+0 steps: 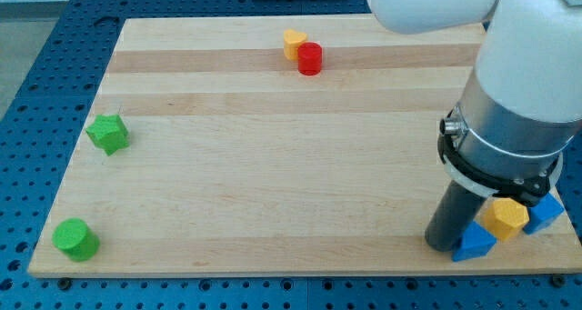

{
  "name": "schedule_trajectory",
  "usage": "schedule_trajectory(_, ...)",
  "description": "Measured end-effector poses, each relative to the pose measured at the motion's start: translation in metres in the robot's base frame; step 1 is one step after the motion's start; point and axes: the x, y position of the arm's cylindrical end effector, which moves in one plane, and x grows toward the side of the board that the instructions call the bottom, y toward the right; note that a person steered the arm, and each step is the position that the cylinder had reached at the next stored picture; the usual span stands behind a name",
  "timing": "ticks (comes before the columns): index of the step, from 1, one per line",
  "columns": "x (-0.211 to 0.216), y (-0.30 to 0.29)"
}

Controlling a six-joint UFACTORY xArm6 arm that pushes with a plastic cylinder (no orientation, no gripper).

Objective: Move your arm to the center left

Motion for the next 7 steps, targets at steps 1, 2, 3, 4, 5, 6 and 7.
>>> schedule_trajectory(1, 0.000, 0.000)
schedule_trajectory(2, 0.002, -0.003)
schedule_trajectory(3, 0.008, -0.017)
schedule_trajectory(4, 0.008, -0.065)
schedule_trajectory(5, 0.004, -0.100)
schedule_trajectory(6, -0.041, -0.125)
schedule_trajectory(7, -0.099, -0.154)
